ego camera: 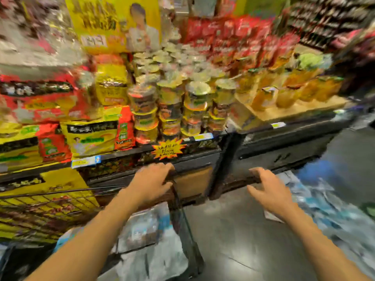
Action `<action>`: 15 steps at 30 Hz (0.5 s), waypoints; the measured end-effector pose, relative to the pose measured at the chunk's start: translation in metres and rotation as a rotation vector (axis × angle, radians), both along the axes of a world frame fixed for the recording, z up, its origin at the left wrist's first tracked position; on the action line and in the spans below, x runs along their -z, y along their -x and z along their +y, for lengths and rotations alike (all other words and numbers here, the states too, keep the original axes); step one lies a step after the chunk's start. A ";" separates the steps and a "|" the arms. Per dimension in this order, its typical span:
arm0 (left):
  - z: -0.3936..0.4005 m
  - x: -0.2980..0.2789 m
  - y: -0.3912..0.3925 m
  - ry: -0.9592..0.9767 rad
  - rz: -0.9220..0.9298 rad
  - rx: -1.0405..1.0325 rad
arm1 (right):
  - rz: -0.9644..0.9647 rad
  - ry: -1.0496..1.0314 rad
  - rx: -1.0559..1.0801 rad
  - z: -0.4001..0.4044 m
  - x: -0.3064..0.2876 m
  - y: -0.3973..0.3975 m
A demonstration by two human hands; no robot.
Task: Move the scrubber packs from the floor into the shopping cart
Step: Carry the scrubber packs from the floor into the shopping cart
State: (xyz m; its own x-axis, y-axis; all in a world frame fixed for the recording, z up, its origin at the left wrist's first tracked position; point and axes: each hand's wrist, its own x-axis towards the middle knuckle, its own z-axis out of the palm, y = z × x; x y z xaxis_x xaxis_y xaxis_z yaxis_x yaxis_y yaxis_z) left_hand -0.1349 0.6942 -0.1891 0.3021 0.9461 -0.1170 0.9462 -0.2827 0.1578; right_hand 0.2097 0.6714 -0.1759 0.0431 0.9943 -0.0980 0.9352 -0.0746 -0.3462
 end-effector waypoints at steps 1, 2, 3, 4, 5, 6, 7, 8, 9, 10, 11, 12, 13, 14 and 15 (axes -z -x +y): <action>0.008 -0.016 -0.035 -0.025 -0.013 0.032 | 0.000 -0.027 0.041 -0.010 -0.012 -0.032; 0.015 -0.032 -0.073 -0.044 -0.034 0.066 | -0.006 -0.052 0.090 -0.020 -0.024 -0.063; 0.021 -0.047 -0.113 -0.059 -0.059 0.107 | -0.009 -0.071 0.141 -0.032 -0.034 -0.097; 0.025 -0.060 -0.154 -0.072 -0.092 0.151 | -0.014 -0.078 0.193 -0.046 -0.045 -0.129; 0.030 -0.072 -0.194 -0.079 -0.119 0.199 | -0.016 -0.084 0.244 -0.059 -0.054 -0.162; 0.033 -0.083 -0.234 -0.084 -0.139 0.251 | -0.022 -0.081 0.296 -0.072 -0.062 -0.194; 0.036 -0.092 -0.271 -0.088 -0.153 0.302 | -0.025 -0.085 0.336 -0.085 -0.070 -0.224; 0.037 -0.100 -0.307 -0.097 -0.166 0.355 | -0.026 -0.086 0.380 -0.098 -0.076 -0.252; 0.038 -0.107 -0.341 -0.104 -0.176 0.401 | -0.024 -0.094 0.423 -0.111 -0.081 -0.279; 0.038 -0.113 -0.373 -0.111 -0.183 0.443 | -0.021 -0.095 0.474 -0.122 -0.084 -0.306; 0.038 -0.117 -0.403 -0.114 -0.188 0.479 | -0.020 -0.094 0.523 -0.134 -0.086 -0.329; 0.038 -0.119 -0.430 -0.111 -0.189 0.513 | -0.014 -0.098 0.564 -0.144 -0.086 -0.352; 0.038 -0.120 -0.456 -0.104 -0.183 0.549 | -0.006 -0.107 0.599 -0.153 -0.083 -0.374; 0.037 -0.120 -0.480 -0.097 -0.174 0.583 | -0.006 -0.115 0.627 -0.163 -0.084 -0.390; 0.037 -0.120 -0.502 -0.091 -0.169 0.616 | -0.013 -0.117 0.653 -0.172 -0.087 -0.403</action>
State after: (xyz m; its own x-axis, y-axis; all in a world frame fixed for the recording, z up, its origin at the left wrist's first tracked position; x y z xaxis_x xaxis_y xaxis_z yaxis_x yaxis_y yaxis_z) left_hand 0.3672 0.7313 -0.0696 0.8004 0.5972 0.0521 0.5705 -0.7854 0.2401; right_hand 0.6124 0.4992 -0.0886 0.6411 0.7674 0.0137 0.7145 -0.5902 -0.3757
